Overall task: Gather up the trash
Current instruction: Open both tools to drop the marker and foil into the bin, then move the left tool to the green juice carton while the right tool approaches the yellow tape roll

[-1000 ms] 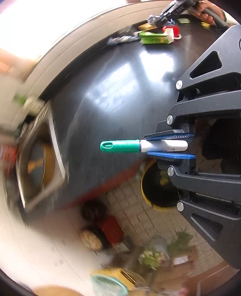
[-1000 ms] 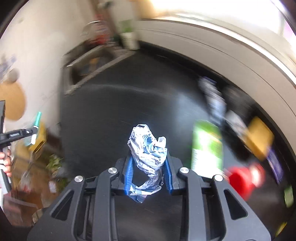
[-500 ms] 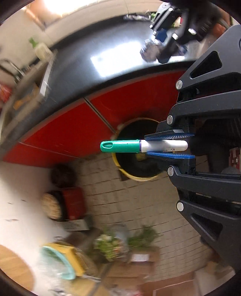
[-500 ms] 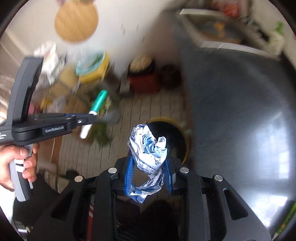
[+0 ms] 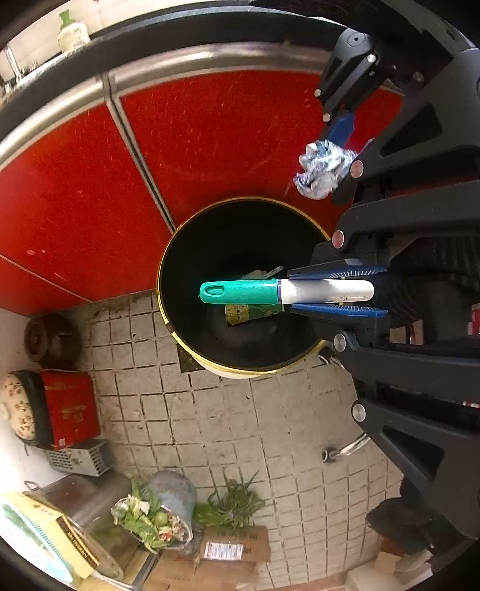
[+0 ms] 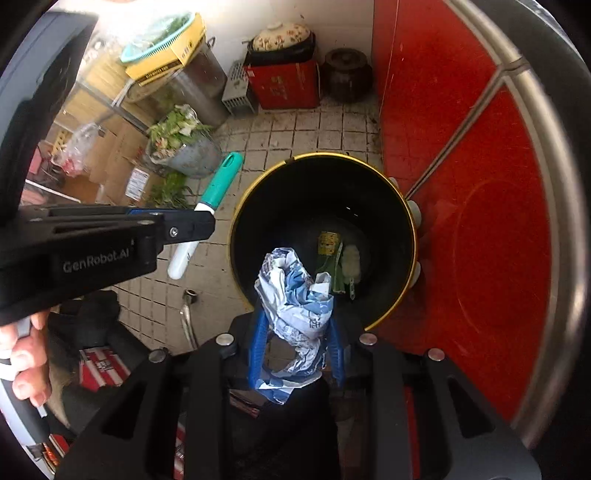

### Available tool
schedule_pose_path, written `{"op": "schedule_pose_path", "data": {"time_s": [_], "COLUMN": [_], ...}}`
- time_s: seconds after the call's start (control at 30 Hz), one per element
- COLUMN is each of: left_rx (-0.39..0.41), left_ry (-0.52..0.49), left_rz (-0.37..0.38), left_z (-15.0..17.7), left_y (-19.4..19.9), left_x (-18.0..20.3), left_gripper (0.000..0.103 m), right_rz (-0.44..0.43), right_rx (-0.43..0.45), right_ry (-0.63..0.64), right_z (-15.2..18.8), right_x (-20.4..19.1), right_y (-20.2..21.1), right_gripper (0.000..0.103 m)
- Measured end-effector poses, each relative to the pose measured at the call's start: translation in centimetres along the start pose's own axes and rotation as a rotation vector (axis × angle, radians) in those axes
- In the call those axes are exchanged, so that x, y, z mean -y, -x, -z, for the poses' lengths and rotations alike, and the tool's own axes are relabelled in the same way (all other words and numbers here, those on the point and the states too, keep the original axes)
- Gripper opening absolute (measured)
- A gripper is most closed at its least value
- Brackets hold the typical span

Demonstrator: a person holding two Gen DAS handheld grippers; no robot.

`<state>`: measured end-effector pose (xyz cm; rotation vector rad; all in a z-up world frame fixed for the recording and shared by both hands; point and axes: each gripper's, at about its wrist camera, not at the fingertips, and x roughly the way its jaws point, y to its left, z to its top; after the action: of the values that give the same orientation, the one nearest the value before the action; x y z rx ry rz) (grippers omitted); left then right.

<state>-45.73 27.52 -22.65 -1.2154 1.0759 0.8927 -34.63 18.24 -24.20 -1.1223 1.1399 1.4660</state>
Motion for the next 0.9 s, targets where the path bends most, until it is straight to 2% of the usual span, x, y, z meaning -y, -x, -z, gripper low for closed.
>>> {"op": "schedule_pose_path", "data": {"time_s": [0.27, 0.53, 0.6, 0.63, 0.67, 0.7, 0.73, 0.77, 0.8, 0.9], "left_rx": [-0.038, -0.05, -0.048, -0.05, -0.055, -0.053, -0.039, 0.001, 0.045, 0.047], "left_ry": [0.019, 0.052, 0.053, 0.06, 0.067, 0.082, 0.092, 0.105, 0.107, 0.102], "left_rz": [0.015, 0.037, 0.04, 0.031, 0.026, 0.012, -0.003, -0.031, -0.062, -0.045], "left_z": [-1.9, -2.4, -2.7, -2.8, -3.0, -3.1, -3.2, -3.2, -3.2, -3.4], "left_y": [-4.0, -5.4, -5.5, -5.5, -5.5, -5.2, -4.9, -4.1, -3.0, -1.2], "left_x": [-0.8, -1.7, -1.9, -2.1, -2.3, -2.6, -2.7, -3.0, -3.3, -3.6], "left_gripper": [0.012, 0.012, 0.012, 0.014, 0.02, 0.055, 0.091, 0.095, 0.095, 0.095], "right_rz": [0.02, 0.011, 0.003, -0.015, -0.018, -0.021, -0.019, -0.016, -0.015, -0.008], "right_rx": [-0.016, -0.031, -0.032, -0.039, -0.046, -0.04, -0.017, -0.021, -0.024, -0.027], "right_ry": [-0.014, -0.034, -0.036, -0.048, -0.053, -0.053, -0.041, -0.025, -0.015, 0.022], "right_z": [-1.1, -1.2, -1.4, -1.5, -1.5, -1.5, -1.3, -1.2, -1.3, -0.8], "right_x": [1.1, 1.9, 2.0, 2.1, 2.1, 2.0, 1.8, 1.4, 1.2, 0.0], "right_y": [-3.7, -5.0, -5.3, -5.7, -5.9, -5.9, -5.5, -5.3, -5.4, -4.2], "right_gripper": [0.029, 0.029, 0.032, 0.048, 0.082, 0.094, 0.097, 0.097, 0.097, 0.097]}}
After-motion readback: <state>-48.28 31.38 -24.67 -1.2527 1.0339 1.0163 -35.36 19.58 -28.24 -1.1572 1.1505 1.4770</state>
